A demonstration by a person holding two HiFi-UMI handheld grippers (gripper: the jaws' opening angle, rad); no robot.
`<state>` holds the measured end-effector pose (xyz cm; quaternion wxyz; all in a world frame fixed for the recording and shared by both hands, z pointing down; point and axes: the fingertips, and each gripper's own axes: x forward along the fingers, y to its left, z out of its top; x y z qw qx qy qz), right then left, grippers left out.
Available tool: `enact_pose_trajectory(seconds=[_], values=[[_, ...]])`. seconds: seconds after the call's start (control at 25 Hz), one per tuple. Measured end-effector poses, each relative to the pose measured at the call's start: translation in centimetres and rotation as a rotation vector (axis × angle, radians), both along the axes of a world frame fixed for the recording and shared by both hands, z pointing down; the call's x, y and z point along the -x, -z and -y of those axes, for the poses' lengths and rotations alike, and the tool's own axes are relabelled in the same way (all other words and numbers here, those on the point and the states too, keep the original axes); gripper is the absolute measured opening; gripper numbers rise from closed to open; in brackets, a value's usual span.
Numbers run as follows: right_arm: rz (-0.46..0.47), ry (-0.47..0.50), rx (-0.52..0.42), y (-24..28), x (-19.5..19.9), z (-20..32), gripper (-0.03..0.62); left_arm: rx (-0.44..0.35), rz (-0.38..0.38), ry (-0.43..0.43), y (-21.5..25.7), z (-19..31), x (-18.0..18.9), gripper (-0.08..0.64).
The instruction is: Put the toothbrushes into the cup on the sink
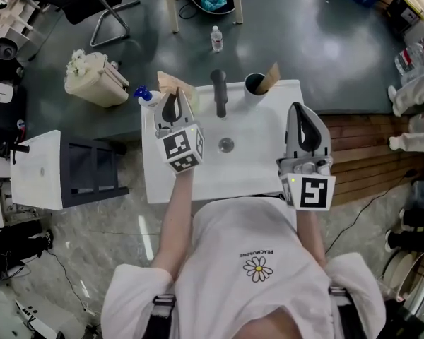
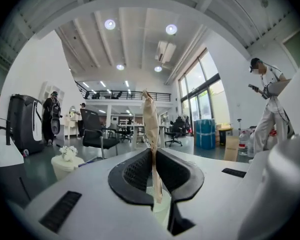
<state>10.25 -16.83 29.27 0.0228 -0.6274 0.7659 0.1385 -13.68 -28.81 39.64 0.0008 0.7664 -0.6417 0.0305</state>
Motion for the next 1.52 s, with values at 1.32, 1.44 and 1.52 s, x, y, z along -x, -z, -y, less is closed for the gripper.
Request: enact_pose_trajectory(seconds=[1.32,1.44,1.52], values=[[0.018,0.013,0.047,-1.5,-0.6,0.1,0.012,0.042,0.054,0.085,-1.9,0.8,1.0,0.103],[0.039,0.024,0.042,-1.1,-0.1,0.1,0.012,-0.014,0.054,0.094,0.2,0.1,1.1,0.103],[0.038,0.033,0.037,-1.0,0.1,0.1,0.012,-0.056,0.053,0.097,1.7,-0.8,1.1,0.103]])
